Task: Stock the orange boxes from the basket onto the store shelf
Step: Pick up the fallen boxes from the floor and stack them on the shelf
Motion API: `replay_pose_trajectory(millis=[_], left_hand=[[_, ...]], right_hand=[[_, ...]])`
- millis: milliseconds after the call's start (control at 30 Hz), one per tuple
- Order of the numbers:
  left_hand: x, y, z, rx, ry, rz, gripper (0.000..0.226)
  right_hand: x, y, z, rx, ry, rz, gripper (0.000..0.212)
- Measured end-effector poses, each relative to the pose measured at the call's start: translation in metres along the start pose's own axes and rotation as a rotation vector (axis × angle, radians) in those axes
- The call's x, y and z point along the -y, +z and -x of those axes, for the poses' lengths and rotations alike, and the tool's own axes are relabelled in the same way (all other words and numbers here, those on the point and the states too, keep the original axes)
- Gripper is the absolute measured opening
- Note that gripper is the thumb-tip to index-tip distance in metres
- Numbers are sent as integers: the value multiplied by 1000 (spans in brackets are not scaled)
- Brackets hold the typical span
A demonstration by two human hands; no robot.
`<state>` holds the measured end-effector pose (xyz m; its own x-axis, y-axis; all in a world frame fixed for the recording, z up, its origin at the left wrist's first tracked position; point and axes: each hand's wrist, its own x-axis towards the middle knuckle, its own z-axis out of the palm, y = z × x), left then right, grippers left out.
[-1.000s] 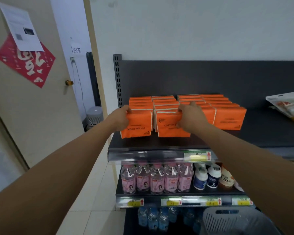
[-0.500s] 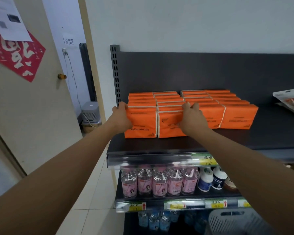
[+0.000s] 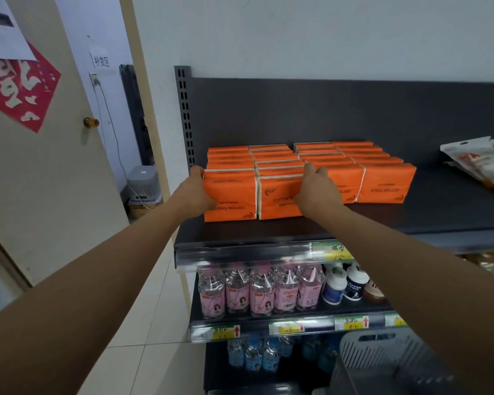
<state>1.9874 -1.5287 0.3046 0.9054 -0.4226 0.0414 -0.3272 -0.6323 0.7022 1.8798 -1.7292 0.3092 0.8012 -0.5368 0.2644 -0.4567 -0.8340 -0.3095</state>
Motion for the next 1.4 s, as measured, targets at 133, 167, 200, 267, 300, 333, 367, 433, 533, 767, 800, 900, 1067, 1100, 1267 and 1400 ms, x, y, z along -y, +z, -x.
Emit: replay_pose_trajectory(millis=[133,167,200,267,300,333,367,433,533,767,800,900,1067,1100,1267,1400], left_hand=[[-5,-1,12,-90,-15,-51,74],[-9,-1,15,-153,3,-98,70],[-14,-1,18,-224,42,-153,64],[-29,1,25,-327,153,-231,52],[-38,4,29,-340,214,-240,47],[-49,9,33,-325,274,-239,43],[-61,16,38,-294,332,-233,40],[-85,36,47,-234,459,-223,34],[-119,77,61,-126,618,-183,29],[-189,203,121,276,845,-82,24],[-196,220,134,326,868,-73,23],[-212,266,181,483,942,-59,21],[-232,326,271,712,1031,-115,21],[-237,337,291,738,1042,-114,20],[-254,404,396,854,1022,-134,21],[-247,475,475,976,931,-186,23]], right_hand=[[-2,-7,7,-34,-12,34,54],[-2,-9,10,-55,-18,50,50],[-2,-11,12,-79,-26,63,47],[-4,-15,16,-122,-44,65,41],[-5,-18,18,-136,-51,56,40],[-7,-22,21,-145,-57,47,39],[-10,-25,25,-152,-59,39,38],[-21,-32,36,-179,-53,35,34],[-51,-42,57,-178,4,57,33],[-174,-59,149,-156,317,52,29],[-191,-62,167,-151,383,69,27],[-242,-70,227,-129,578,99,24],[-311,-84,330,-107,806,68,28],[-324,-86,351,-97,836,60,29],[-387,-86,455,-14,969,25,31],[-439,-69,543,84,1051,4,31]])
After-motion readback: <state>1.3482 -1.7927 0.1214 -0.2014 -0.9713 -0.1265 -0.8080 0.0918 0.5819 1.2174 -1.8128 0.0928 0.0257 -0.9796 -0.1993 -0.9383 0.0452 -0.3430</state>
